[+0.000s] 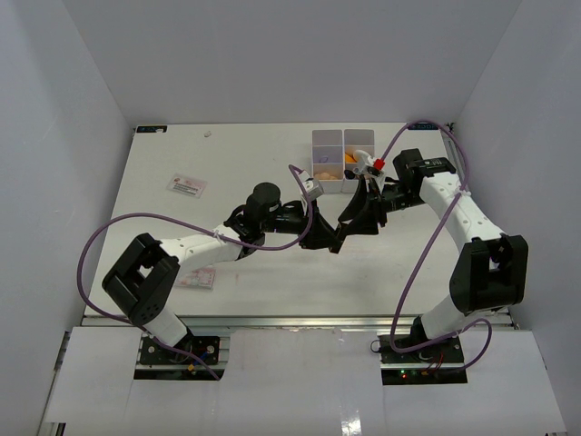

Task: Organize the makeup

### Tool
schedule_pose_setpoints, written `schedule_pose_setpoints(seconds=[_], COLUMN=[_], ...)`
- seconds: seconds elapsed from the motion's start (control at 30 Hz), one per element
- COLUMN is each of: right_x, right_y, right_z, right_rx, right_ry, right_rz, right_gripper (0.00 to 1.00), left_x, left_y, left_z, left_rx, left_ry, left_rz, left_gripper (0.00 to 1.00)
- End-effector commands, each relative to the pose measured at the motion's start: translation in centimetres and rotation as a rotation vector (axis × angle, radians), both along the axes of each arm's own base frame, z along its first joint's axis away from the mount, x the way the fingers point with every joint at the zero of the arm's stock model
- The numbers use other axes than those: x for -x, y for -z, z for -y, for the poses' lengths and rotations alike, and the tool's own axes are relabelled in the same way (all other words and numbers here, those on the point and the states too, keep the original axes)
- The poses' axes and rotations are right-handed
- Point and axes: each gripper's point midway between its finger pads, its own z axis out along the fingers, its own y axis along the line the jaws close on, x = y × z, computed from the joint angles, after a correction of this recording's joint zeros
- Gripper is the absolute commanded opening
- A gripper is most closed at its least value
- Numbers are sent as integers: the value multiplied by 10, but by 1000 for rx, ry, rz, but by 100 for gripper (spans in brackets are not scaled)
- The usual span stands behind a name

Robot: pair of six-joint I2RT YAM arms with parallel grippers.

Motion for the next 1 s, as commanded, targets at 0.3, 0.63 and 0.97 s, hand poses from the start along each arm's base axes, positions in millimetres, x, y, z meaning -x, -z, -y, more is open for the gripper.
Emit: schedule_pose_setpoints(seconds=[0.3,0.63,0.97], right_x=[1,5,10], right_y=[1,-3,-6], right_z=[-1,-2,-2], right_rx=[-9,-13,-12], right_ry=[-3,-14,-20], right_rz=[-14,-8,-39], right_gripper=[51,39,18], left_x=[-2,-4,-8], left_y=[-32,-30,-29], left_z=[4,7,9], left_rx=[56,53,47], left_ry=[10,13,3], left_rz=[73,67,58], left_gripper=[1,1,12])
